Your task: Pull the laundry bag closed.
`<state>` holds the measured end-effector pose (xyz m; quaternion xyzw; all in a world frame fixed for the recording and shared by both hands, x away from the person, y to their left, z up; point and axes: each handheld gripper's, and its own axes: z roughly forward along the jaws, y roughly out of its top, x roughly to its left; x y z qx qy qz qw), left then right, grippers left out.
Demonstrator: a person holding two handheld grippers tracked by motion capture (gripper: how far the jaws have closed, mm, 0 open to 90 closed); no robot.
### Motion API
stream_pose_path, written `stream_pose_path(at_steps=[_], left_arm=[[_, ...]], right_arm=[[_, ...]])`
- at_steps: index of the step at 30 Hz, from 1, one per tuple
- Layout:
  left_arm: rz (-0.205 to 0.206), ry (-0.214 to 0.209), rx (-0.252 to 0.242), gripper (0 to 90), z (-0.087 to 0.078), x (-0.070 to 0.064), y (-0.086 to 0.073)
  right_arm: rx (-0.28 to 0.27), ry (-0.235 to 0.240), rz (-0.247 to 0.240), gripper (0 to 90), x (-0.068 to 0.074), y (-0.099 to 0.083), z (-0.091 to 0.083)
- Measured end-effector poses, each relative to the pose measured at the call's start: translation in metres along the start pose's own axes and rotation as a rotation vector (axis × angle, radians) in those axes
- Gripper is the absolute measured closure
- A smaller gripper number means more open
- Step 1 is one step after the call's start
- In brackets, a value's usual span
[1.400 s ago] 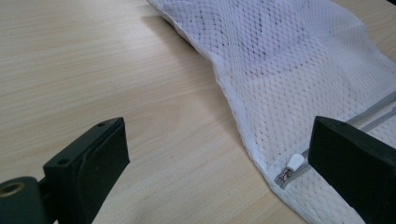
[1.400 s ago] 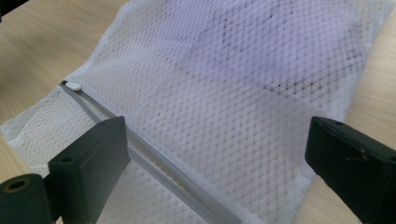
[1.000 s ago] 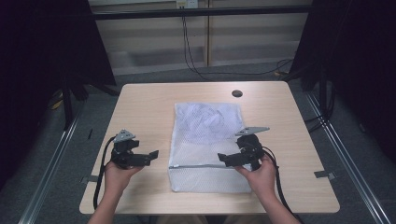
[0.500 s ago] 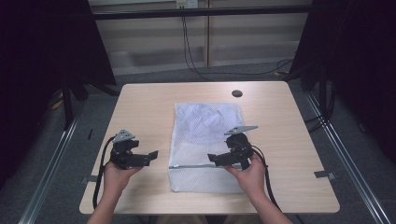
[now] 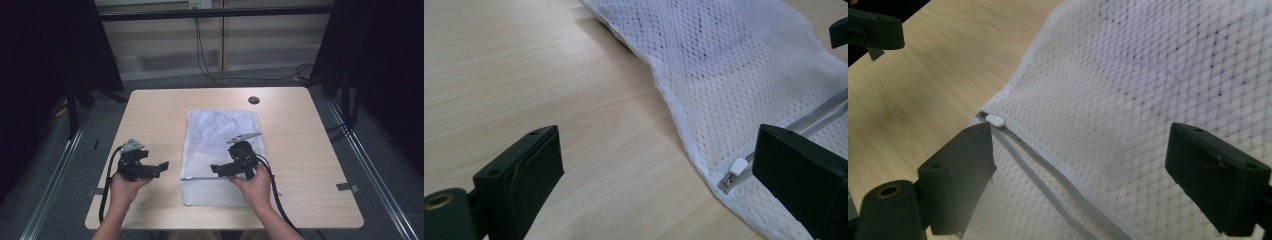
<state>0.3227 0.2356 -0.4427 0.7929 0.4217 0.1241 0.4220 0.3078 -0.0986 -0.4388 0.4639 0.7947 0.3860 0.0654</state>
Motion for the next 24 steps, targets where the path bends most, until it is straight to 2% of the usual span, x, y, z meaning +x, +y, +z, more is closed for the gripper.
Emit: stream_pose_path(at_steps=[17,24], left_arm=[[0.010,-0.013,0.001,7.0,-0.001,-0.001,0.000],[0.005,-0.013,0.000,7.0,-0.001,-0.001,0.001]], right_arm=[[0.023,0.027,0.006,15.3,0.010,0.006,0.018],[0.030,0.057,0.021,19.4,0.015,0.008,0.026]])
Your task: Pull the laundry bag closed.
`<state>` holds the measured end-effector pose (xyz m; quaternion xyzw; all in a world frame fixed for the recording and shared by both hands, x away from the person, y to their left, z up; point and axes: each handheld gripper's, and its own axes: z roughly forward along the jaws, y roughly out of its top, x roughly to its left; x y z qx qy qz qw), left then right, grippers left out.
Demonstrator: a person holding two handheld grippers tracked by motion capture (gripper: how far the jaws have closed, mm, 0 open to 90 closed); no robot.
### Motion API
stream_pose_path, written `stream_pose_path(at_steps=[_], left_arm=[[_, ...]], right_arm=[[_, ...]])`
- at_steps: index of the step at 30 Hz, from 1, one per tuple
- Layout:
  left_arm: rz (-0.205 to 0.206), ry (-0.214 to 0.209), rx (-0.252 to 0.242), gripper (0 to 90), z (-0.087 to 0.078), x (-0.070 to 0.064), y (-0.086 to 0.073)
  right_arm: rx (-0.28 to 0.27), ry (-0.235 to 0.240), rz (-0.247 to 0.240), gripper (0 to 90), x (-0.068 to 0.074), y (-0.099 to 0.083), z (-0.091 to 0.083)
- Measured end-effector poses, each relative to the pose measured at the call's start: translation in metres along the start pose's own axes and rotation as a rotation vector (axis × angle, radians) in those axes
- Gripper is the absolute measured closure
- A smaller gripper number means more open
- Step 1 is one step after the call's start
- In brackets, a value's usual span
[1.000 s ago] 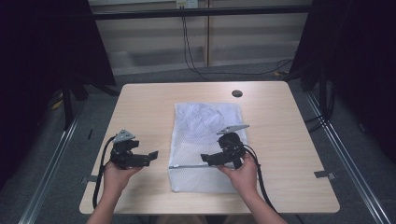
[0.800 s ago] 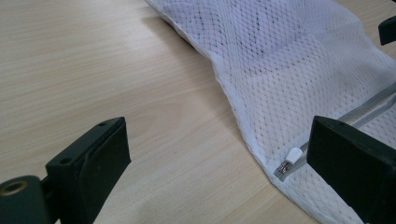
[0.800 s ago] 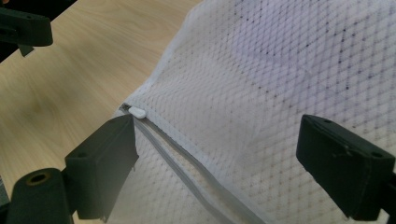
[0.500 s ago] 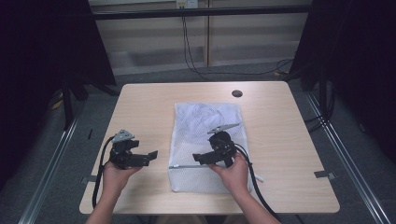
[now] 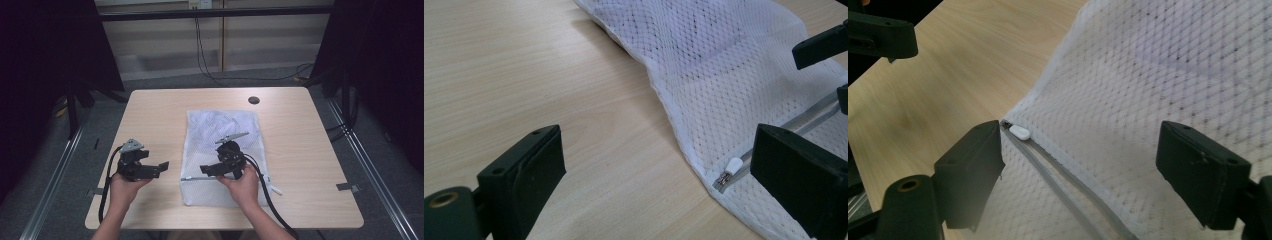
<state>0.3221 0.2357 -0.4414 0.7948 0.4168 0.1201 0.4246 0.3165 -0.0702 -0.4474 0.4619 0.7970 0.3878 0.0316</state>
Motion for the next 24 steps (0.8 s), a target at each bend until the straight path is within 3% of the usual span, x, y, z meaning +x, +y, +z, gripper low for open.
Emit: stream_pose_path(at_steps=[24], left_arm=[[-0.004,0.001,-0.001,7.0,-0.001,0.002,0.001]], right_arm=[[0.059,0.075,0.053,33.7,0.010,0.006,0.027]])
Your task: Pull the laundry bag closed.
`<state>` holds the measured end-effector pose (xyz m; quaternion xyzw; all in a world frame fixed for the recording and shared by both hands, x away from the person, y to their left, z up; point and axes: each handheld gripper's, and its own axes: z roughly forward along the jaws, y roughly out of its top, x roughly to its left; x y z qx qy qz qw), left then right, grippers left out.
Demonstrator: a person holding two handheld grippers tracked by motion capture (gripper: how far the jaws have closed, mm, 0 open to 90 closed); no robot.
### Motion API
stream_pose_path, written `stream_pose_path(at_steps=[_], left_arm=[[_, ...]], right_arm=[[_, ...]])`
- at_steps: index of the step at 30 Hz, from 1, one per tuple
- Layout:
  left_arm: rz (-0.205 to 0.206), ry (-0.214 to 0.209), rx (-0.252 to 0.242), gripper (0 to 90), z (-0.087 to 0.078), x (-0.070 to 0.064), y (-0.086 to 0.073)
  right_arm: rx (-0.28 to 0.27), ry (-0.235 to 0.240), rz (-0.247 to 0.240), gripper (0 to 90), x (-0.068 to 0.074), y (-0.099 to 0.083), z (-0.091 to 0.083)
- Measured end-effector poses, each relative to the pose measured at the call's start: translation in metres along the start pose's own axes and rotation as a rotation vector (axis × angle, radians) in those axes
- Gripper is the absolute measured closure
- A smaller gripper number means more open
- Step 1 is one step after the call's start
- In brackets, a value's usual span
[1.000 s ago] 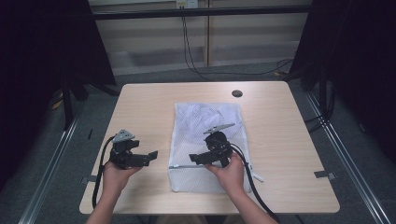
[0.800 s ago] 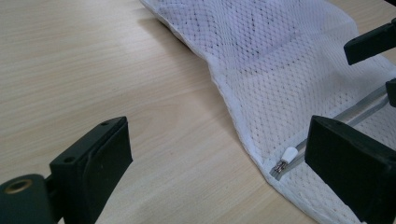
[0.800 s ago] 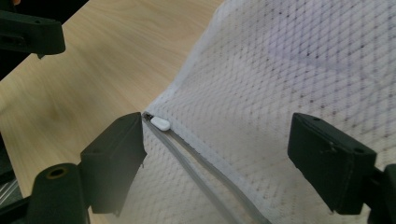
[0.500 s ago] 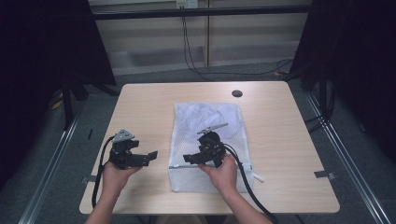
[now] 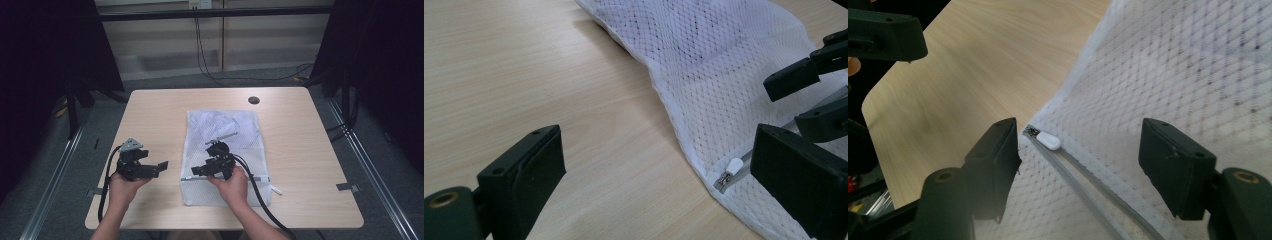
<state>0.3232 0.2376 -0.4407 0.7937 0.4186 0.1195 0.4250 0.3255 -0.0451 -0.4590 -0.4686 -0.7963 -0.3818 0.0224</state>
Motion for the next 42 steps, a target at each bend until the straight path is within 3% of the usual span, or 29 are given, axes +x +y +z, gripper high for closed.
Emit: stream_pose_path(at_steps=[8,21,42], left_arm=[[0.000,-0.001,0.005,7.0,0.001,0.001,0.000],[-0.012,-0.002,0.003,7.1,0.001,0.002,0.000],[-0.008,0.000,0.004,7.2,0.000,0.002,0.000]], right_arm=[[0.004,0.048,0.009,42.6,0.003,0.001,0.010],[0.031,0.064,0.041,45.4,0.004,0.001,0.020],[0.081,0.111,0.043,57.2,0.006,-0.001,0.037]])
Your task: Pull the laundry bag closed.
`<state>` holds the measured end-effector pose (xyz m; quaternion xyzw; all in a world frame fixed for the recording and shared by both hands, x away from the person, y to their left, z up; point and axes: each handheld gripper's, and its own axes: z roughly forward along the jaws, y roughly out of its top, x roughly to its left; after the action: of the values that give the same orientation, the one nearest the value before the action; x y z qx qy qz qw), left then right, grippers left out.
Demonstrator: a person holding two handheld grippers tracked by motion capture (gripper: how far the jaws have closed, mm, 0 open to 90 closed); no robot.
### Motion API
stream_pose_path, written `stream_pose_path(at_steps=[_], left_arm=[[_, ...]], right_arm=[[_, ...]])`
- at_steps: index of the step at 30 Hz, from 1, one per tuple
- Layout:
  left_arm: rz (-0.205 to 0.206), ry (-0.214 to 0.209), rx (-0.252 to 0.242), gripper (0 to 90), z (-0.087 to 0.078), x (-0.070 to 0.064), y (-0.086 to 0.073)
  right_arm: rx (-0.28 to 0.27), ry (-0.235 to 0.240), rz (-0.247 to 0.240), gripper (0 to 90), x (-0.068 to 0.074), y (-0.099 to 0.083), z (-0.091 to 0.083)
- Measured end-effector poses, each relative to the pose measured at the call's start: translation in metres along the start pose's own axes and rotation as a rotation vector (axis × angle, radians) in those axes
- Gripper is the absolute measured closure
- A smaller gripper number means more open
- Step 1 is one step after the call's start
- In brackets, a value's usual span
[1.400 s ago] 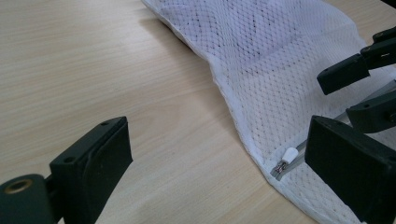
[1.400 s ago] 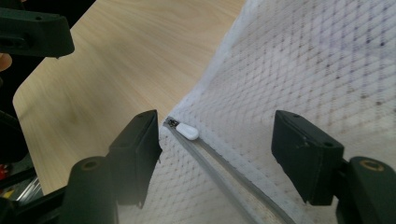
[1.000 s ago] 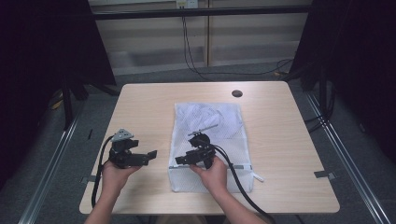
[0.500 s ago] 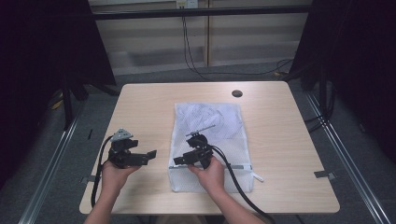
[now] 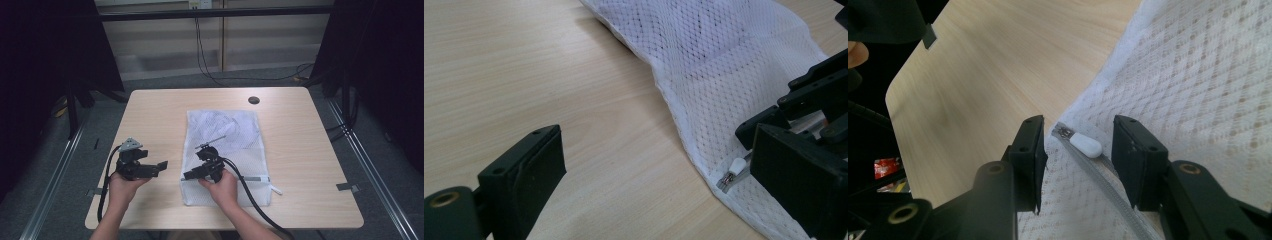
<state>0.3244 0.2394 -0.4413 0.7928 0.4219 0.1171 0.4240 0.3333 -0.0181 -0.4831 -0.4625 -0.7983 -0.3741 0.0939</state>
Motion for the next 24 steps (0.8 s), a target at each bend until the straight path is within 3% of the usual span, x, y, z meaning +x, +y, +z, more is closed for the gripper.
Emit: stream_pose_path(at_steps=[12,24], left_arm=[[0.000,-0.003,0.005,7.2,0.0015,-0.0002,-0.0004],[0.000,0.002,0.004,7.2,0.0009,0.0001,-0.0002]], right_arm=[[0.033,-0.005,0.006,62.3,0.0004,-0.0011,0.0078],[0.014,0.025,0.043,67.9,0.0020,-0.0003,0.0064]])
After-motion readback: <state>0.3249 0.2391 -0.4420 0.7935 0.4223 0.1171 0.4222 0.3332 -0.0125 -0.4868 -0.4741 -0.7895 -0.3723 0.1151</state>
